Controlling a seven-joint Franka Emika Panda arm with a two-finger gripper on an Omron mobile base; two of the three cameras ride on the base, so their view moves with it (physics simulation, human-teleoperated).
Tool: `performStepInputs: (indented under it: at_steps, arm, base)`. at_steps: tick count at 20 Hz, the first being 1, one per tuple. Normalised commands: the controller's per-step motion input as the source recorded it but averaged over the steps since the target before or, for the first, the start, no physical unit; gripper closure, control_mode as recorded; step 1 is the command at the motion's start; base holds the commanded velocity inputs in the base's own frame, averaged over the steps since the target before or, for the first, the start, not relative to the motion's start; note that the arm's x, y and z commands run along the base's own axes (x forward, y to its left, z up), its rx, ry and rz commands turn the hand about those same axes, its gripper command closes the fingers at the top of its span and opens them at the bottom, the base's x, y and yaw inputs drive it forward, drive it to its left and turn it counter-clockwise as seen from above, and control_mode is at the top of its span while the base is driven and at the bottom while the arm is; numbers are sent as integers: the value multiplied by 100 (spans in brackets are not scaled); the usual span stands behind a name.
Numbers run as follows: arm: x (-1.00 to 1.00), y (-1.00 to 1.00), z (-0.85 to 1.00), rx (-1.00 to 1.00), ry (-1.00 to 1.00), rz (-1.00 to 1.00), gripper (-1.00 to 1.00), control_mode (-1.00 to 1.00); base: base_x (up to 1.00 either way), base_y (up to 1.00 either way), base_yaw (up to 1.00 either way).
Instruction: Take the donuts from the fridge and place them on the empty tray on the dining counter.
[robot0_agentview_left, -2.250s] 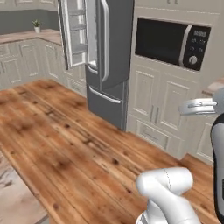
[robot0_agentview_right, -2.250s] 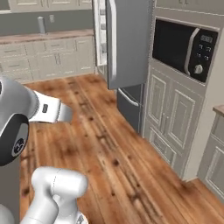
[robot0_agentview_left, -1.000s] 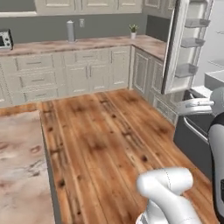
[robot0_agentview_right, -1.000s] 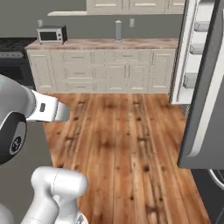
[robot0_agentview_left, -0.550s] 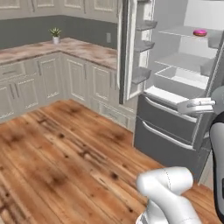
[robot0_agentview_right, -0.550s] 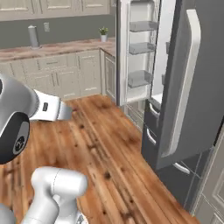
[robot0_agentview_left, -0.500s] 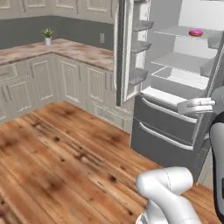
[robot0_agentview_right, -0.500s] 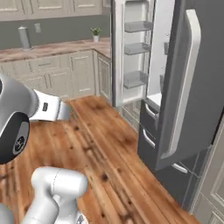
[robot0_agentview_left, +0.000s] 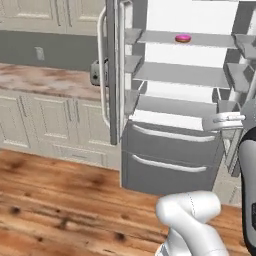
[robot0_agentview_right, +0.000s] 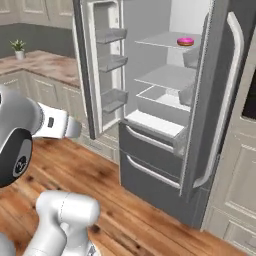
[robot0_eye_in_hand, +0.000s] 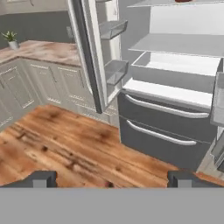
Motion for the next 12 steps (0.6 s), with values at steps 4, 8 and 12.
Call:
performStepInputs:
  at_steps: [4,8,12]
  arm:
    - [0,0,0,0,0,0,-100,100]
    - [0,0,0,0,0,0,-100,100]
    - [0,0,0,0,0,0,-100,100]
  base:
    - [99,82,-74]
    - [95,79,-76]
    - [66,12,-57]
